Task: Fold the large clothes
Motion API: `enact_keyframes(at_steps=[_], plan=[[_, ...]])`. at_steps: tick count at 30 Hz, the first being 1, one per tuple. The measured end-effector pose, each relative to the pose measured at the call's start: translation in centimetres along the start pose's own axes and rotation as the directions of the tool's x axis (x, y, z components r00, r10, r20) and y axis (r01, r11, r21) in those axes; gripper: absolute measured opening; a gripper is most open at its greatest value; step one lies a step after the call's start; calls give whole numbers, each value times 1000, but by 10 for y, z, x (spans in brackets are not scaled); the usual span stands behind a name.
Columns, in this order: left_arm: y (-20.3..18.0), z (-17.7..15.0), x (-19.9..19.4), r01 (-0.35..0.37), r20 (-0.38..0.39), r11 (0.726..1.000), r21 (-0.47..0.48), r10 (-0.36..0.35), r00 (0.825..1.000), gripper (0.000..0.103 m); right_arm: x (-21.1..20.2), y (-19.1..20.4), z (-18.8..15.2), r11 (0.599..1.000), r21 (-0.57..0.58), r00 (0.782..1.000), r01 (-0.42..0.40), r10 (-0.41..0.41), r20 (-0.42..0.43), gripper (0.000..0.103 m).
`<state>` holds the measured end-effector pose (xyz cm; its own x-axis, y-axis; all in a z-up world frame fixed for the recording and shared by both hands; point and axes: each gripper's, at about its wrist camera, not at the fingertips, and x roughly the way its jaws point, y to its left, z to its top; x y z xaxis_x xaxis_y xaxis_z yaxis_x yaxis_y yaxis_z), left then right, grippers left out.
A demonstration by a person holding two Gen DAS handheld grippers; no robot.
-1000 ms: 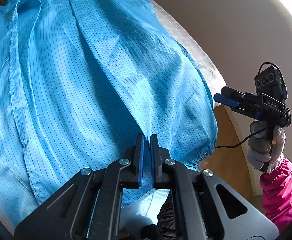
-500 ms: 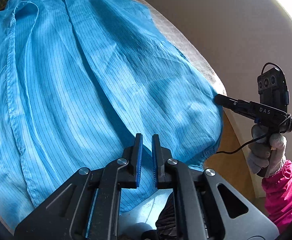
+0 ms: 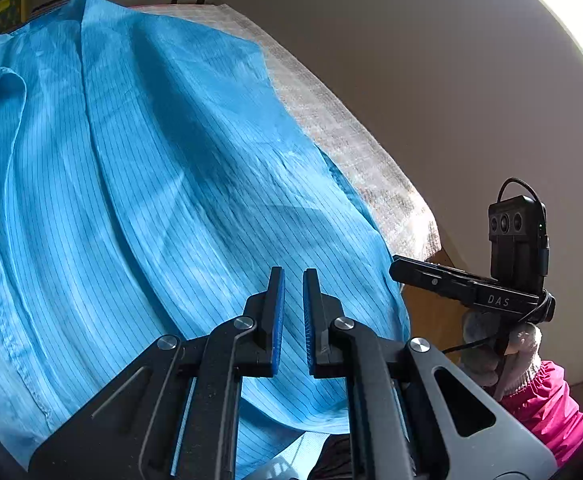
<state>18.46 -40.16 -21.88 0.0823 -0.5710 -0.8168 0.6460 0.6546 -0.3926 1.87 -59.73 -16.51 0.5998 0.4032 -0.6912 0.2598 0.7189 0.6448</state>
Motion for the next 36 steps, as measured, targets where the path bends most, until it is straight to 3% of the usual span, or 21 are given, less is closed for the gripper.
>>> enact_keyframes(at_steps=[2, 4, 6, 9, 11, 12, 14, 15, 19, 24, 28, 31, 34, 36], plan=[[6, 17, 21, -27, -4, 999, -29, 27, 1000, 6, -2, -7, 0, 998, 32, 999, -49, 48, 25, 52], [12, 29, 44, 23, -28, 996, -91, -26, 999, 6, -3, -9, -2, 993, 49, 994, -105, 103, 40, 48], [9, 30, 63, 40, -45, 992, -123, -46, 998, 7, 0, -9, -5, 990, 52, 991, -130, 129, 27, 38], [-3, 27, 72, -9, -39, 998, -69, 7, 999, 6, 3, -6, -6, 991, 41, 992, -129, 128, 18, 32], [-6, 27, 68, -7, -38, 998, -58, 4, 999, 6, 5, -6, -5, 987, 57, 988, -152, 151, 19, 32], [-5, 25, 64, -13, -43, 998, -64, 11, 999, 6, 6, -5, -4, 986, 59, 988, -154, 153, 22, 24], [1, 21, 48, -17, -33, 996, -88, 15, 999, 6, 8, 2, -2, 993, 39, 994, -111, 111, 12, 6], [3, 17, 38, -17, -28, 995, -95, 14, 1000, 6, 9, 8, -1, 997, 25, 997, -71, 71, 1, 4], [17, -2, -22, -22, 20, 996, -91, 23, 1000, 6, 5, 36, 4, 996, -75, 998, 56, -57, -9, 1], [60, -34, -110, -67, 97, 988, -143, 81, 992, 6, 2, 80, 9, 955, -226, 980, 194, -196, 13, 0], [101, -59, -169, -106, 144, 969, -222, 140, 980, 6, 3, 123, 5, 870, -374, 945, 322, -318, 73, 0], [124, -72, -204, -116, 191, 951, -288, 176, 966, 7, 3, 157, -5, 782, -489, 919, 386, -374, 128, 0], [141, -83, -235, -86, 247, 933, -348, 180, 952, 7, 15, 201, -27, 631, -638, 884, 441, -426, 191, 0], [147, -89, -251, -61, 289, 927, -370, 177, 941, 7, 30, 229, -48, 544, -723, 881, 426, -431, 194, 0]])
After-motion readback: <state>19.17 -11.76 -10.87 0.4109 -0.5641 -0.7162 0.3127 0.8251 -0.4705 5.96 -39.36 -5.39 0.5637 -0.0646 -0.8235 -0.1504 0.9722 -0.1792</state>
